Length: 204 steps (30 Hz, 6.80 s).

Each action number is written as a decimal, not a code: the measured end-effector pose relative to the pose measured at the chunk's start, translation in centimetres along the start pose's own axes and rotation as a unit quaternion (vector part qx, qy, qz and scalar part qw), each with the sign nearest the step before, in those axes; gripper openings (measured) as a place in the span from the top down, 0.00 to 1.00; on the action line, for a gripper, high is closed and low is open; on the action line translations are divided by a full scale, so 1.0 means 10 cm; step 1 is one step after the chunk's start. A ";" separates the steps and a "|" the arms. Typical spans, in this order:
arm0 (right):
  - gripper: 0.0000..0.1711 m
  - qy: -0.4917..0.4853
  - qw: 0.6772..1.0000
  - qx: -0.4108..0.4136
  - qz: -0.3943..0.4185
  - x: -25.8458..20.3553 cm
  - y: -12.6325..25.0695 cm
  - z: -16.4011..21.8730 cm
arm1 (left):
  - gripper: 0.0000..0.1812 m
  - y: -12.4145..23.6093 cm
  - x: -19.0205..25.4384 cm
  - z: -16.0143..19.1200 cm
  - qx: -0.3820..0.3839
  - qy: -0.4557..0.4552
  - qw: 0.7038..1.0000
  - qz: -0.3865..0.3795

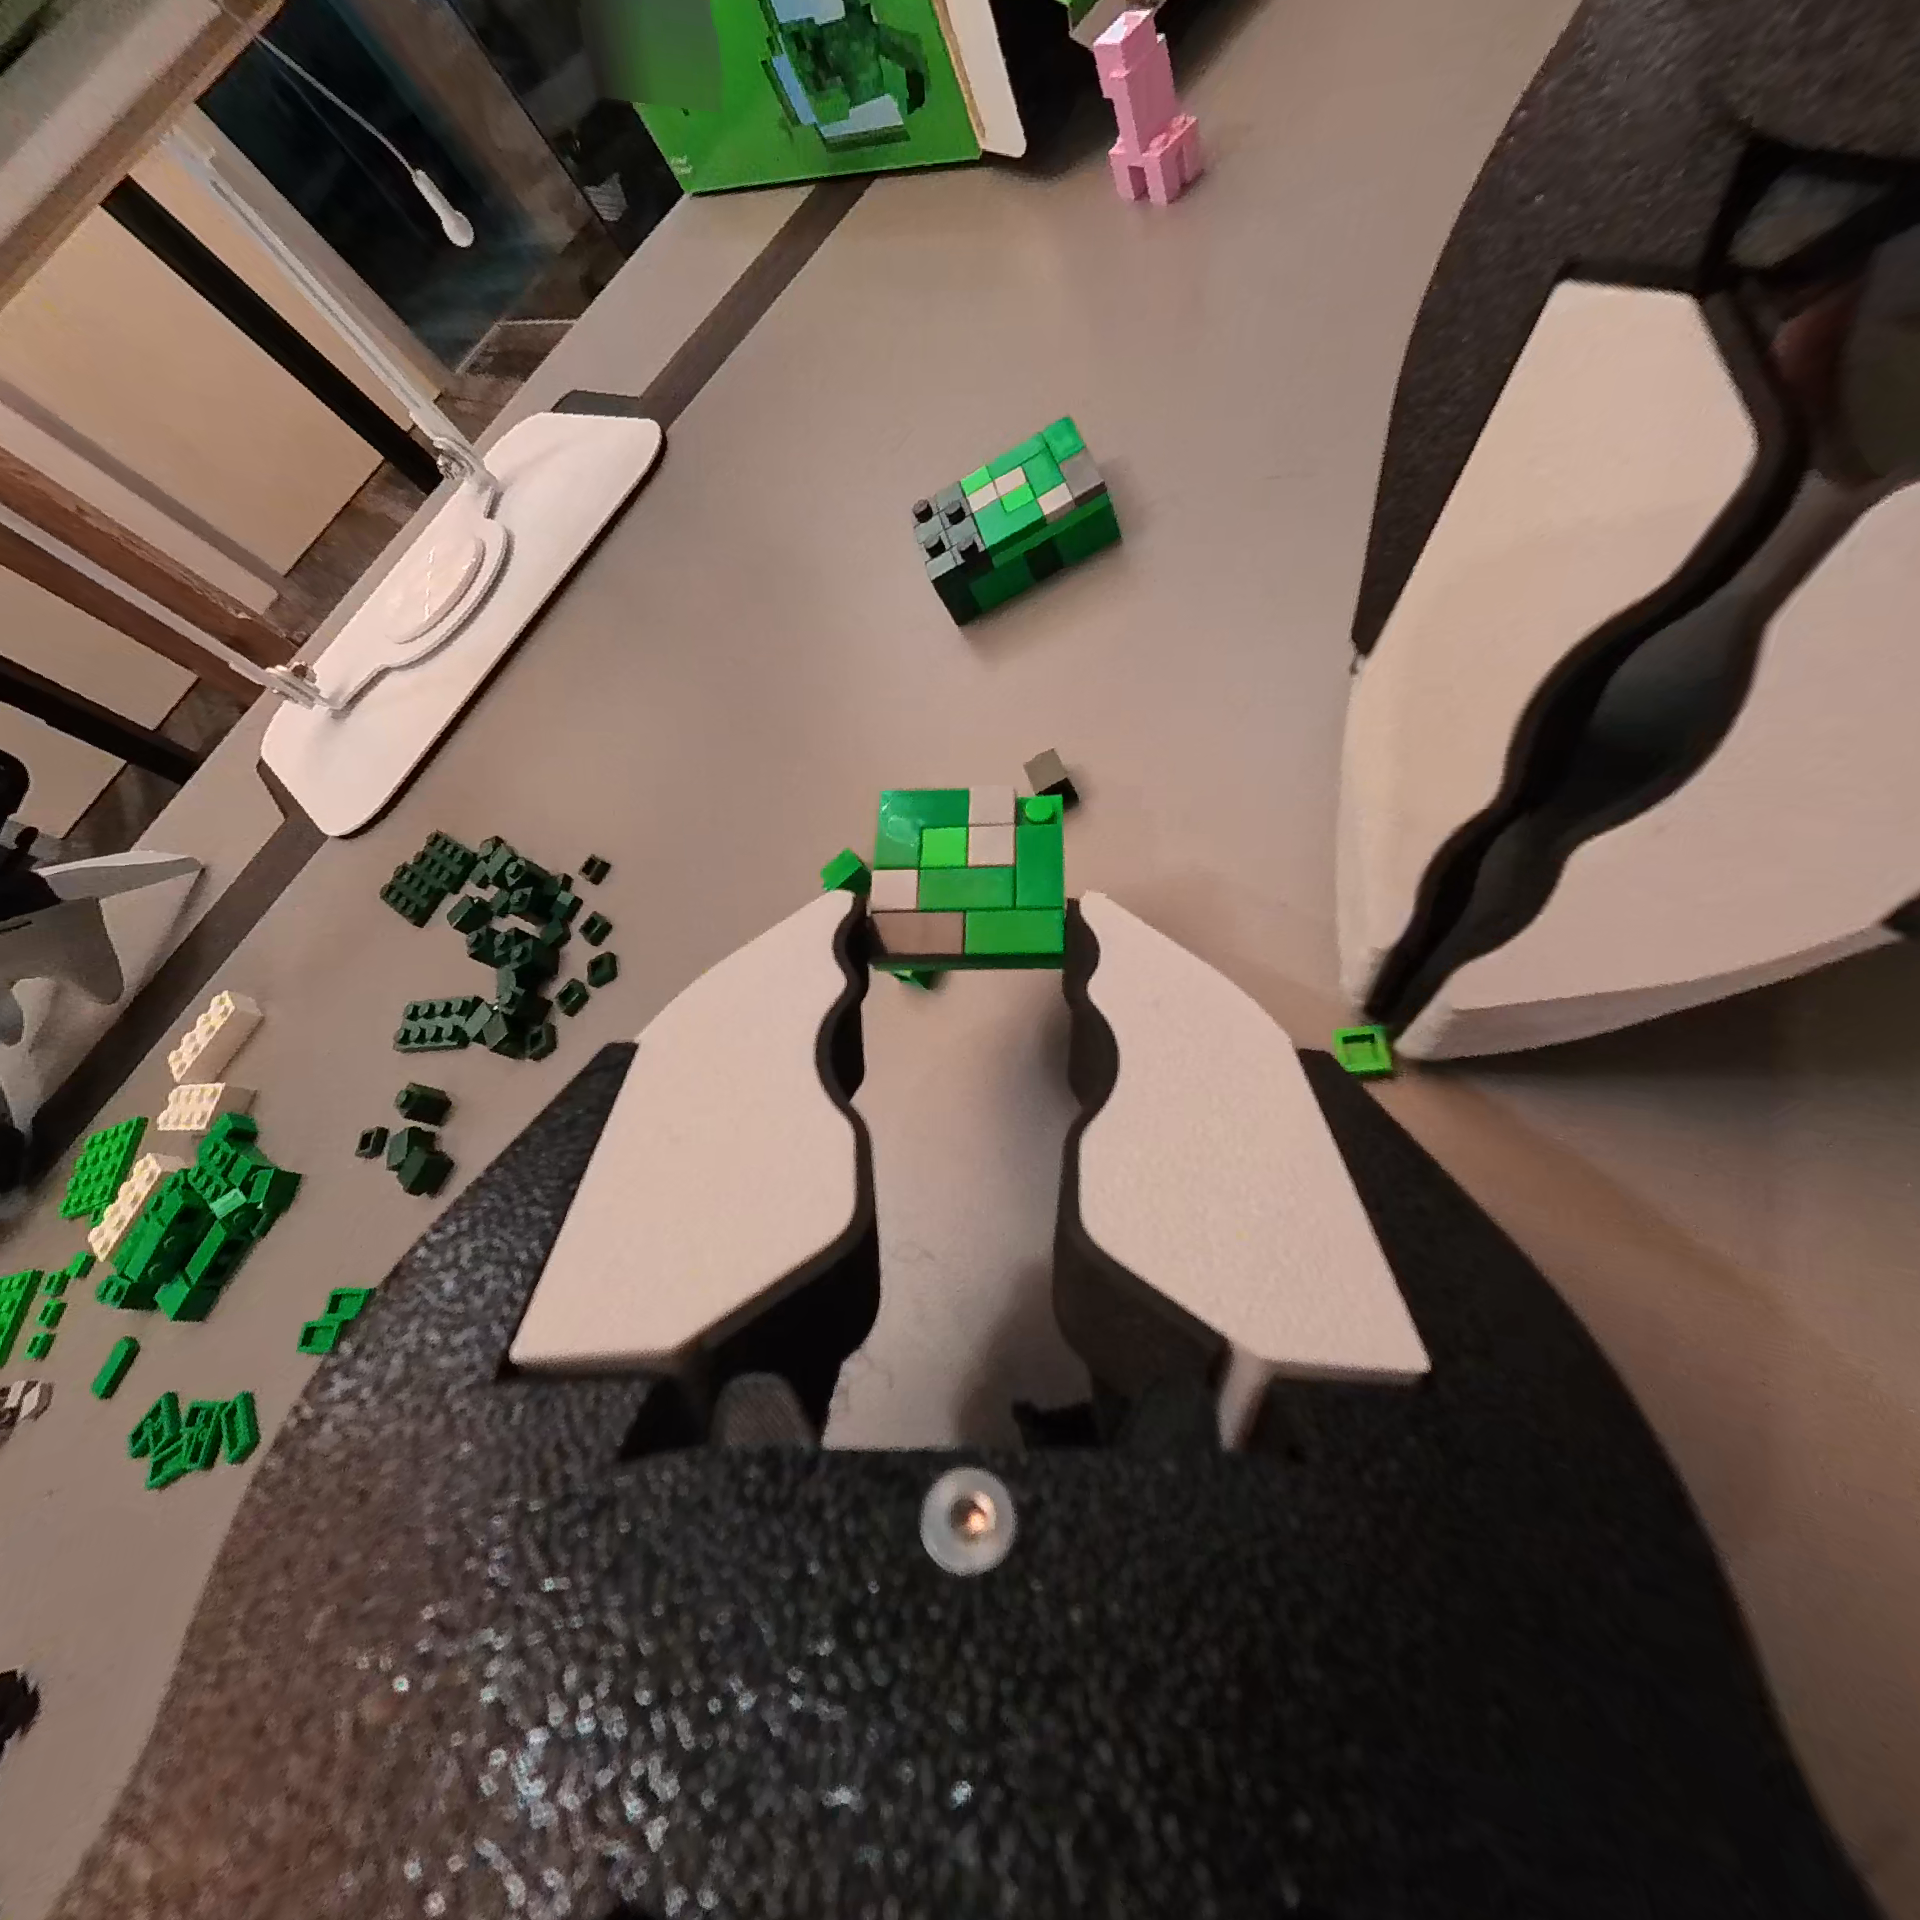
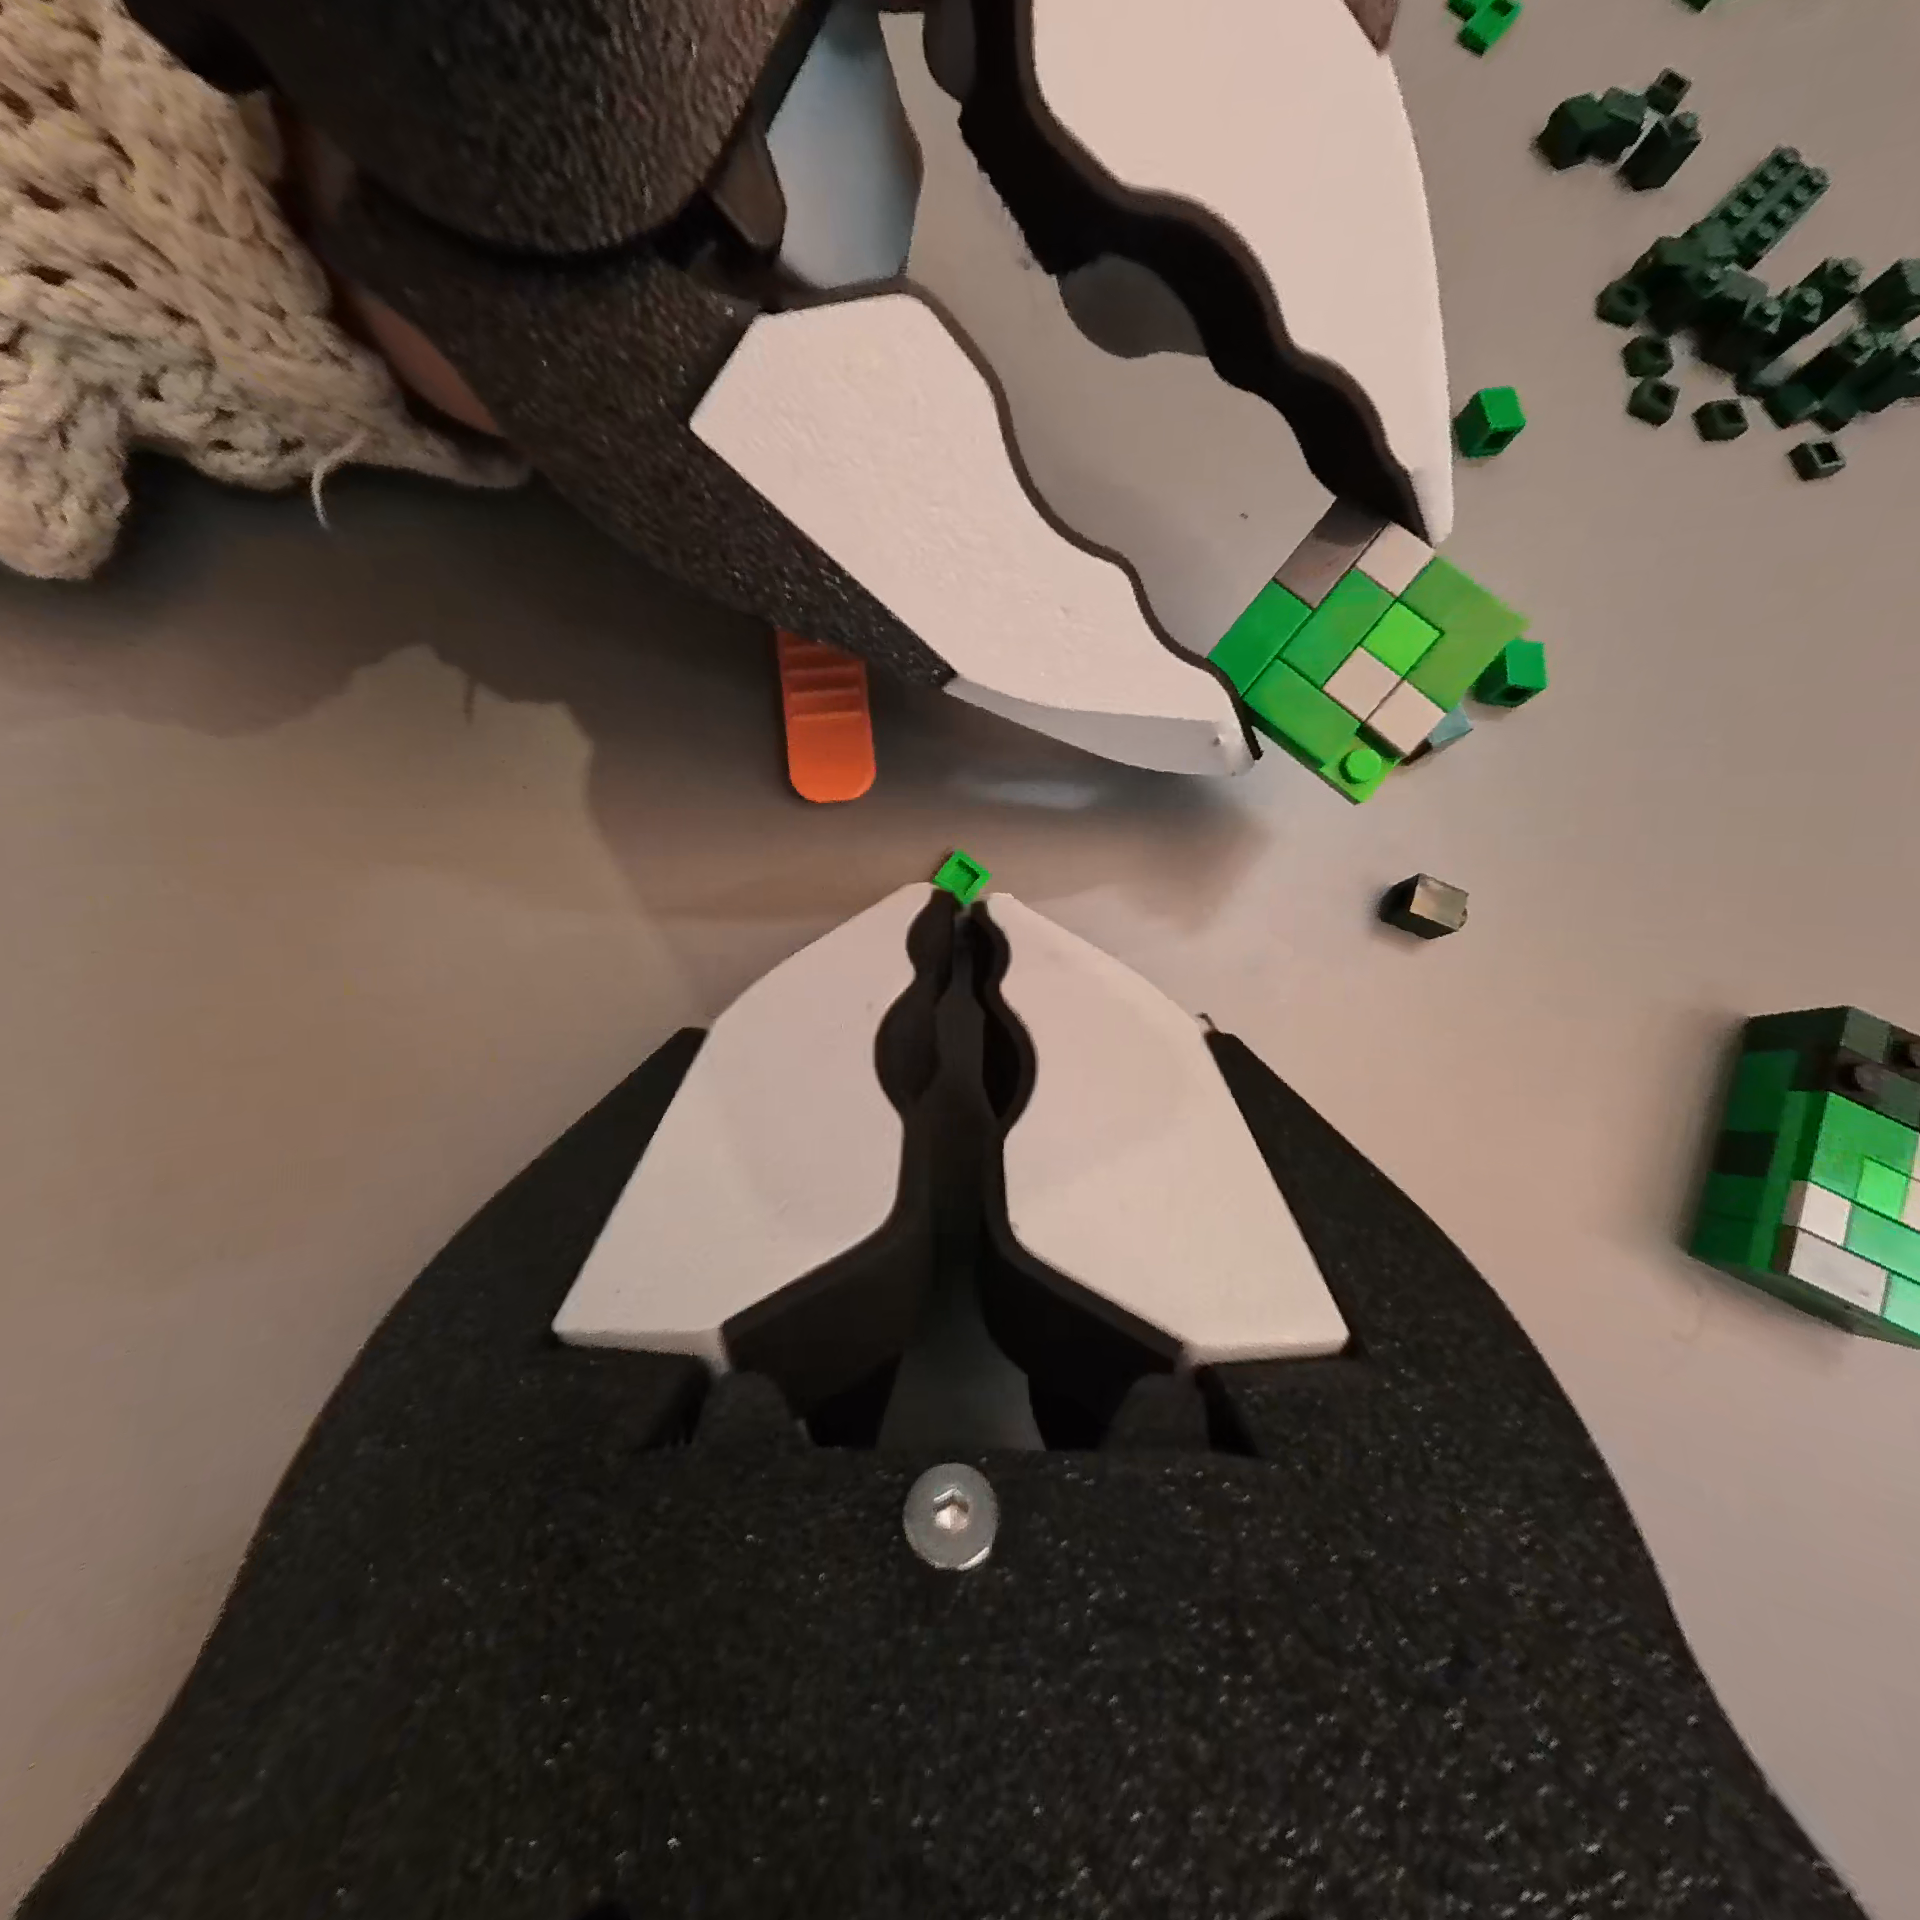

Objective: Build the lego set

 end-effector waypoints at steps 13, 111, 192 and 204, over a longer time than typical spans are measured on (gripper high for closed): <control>0.96 -0.011 1.000 -0.014 -0.006 0.00 -0.07 -0.06 | 0.80 0.00 0.00 0.01 0.001 0.005 1.000 0.002; 0.89 -0.079 0.996 0.036 0.016 0.10 0.80 0.53 | 0.80 0.04 0.38 -0.24 0.059 -0.112 0.990 0.061; 0.91 0.049 0.987 0.007 -0.150 0.03 0.46 0.39 | 0.81 0.07 0.65 -0.12 0.016 -0.055 0.976 0.212; 0.95 0.068 0.988 -0.006 -0.136 0.05 0.45 0.40 | 0.80 0.07 0.67 -0.11 0.015 -0.060 0.975 0.214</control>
Point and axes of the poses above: each gripper's, where its closed fingertips meet, y back along the fingers, z out of its underside, x = y × z across the jaws, the point moved 3 cm from there along y, back along the fingers, and after that the axes turned 4 degrees about x, right-handed, at the moved point
